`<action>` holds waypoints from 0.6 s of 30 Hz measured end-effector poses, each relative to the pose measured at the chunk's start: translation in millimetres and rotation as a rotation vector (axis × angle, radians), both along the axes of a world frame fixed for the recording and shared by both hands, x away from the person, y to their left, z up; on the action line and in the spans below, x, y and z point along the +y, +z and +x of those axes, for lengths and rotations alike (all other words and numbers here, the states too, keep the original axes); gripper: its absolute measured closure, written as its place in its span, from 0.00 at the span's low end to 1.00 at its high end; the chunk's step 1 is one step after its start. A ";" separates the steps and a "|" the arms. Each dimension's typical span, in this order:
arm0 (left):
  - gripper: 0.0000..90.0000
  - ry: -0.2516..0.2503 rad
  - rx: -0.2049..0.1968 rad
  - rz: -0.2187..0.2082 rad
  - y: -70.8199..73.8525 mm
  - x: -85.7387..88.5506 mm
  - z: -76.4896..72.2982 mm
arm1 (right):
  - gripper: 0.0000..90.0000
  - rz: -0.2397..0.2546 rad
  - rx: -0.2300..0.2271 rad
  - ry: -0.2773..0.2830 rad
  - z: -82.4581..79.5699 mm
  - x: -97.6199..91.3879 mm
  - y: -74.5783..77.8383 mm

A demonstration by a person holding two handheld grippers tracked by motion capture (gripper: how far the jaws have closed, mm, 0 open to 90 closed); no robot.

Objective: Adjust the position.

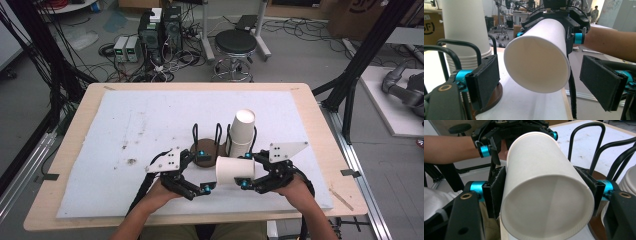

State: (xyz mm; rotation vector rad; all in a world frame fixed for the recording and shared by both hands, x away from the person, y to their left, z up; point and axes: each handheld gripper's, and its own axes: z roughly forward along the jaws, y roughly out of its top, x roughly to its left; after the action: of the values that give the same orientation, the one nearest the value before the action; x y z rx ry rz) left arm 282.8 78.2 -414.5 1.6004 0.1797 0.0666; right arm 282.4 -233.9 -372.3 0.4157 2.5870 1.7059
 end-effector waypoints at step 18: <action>0.17 -0.045 -0.013 -0.004 6.1 -10.4 1.7 | 0.36 0.044 0.024 0.071 -0.4 7.6 1.0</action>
State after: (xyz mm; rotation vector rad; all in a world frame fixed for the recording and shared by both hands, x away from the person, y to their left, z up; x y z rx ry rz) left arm 284.5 67.8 -408.4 1.5995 0.1334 0.0416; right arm 281.9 -226.3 -371.3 0.3517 2.6156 1.7944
